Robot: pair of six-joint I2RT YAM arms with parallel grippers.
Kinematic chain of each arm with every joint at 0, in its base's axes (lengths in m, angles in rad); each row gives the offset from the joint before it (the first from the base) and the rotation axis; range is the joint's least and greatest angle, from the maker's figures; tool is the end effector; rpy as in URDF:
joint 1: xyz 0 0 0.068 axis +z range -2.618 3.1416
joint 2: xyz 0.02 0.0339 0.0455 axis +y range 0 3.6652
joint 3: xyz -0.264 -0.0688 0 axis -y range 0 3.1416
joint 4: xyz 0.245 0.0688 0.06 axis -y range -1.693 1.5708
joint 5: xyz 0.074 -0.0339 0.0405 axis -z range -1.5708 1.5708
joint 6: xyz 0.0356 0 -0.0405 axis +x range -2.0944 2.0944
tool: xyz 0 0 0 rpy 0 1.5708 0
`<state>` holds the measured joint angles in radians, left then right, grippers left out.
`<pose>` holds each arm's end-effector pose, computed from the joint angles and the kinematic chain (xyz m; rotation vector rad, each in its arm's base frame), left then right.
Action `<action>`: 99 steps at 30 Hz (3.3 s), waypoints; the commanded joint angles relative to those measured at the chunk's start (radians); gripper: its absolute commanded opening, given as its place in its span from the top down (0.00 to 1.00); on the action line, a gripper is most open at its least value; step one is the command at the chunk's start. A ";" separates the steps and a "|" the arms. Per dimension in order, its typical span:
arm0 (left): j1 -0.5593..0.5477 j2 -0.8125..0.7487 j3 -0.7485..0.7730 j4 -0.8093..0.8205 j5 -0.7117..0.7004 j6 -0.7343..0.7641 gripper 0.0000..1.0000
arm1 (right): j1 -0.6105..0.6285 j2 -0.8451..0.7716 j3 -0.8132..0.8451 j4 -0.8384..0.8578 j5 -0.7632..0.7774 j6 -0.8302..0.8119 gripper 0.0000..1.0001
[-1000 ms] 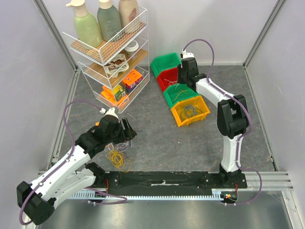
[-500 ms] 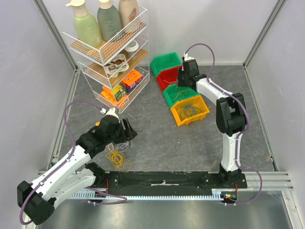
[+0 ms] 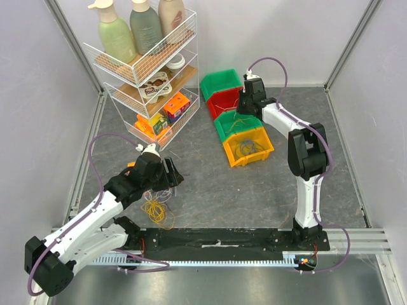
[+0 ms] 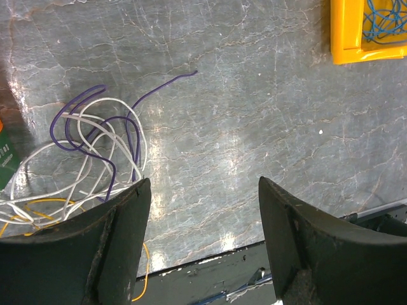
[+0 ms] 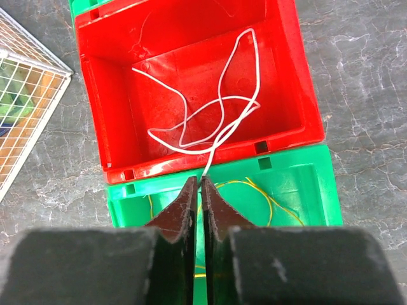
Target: Untangle the cables
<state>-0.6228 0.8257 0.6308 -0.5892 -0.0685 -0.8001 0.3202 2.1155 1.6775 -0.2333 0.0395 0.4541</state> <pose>0.1399 -0.0975 0.2416 -0.2503 2.4246 -0.5971 0.4655 0.1529 0.2216 0.1733 2.2615 0.3719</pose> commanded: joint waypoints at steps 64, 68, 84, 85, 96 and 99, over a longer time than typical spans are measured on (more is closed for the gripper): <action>0.009 -0.060 0.444 0.130 0.186 0.099 0.98 | 0.500 -0.686 -0.820 0.653 -0.460 0.043 0.20; 0.011 -0.051 0.533 0.180 0.252 0.117 0.98 | 0.530 -0.580 -0.825 0.779 -0.464 0.107 0.21; 0.011 0.075 1.004 0.201 0.243 0.259 0.98 | 0.550 -0.376 -0.835 0.732 -0.382 0.141 0.79; 0.011 0.085 1.000 0.190 0.234 0.253 0.98 | 0.550 -0.396 -0.840 0.704 -0.379 0.123 0.73; 0.011 0.160 1.105 0.195 0.258 0.242 0.98 | 0.548 -0.413 -0.863 0.523 -0.236 0.000 0.49; 0.011 0.231 1.298 0.152 0.289 0.259 0.98 | 0.550 -0.416 -0.926 0.574 -0.247 0.020 0.46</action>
<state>-0.6163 1.0164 1.7195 -0.4614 0.1719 -0.5823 0.8684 1.6924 0.8082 0.3294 -0.2333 0.4908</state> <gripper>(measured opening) 0.022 0.515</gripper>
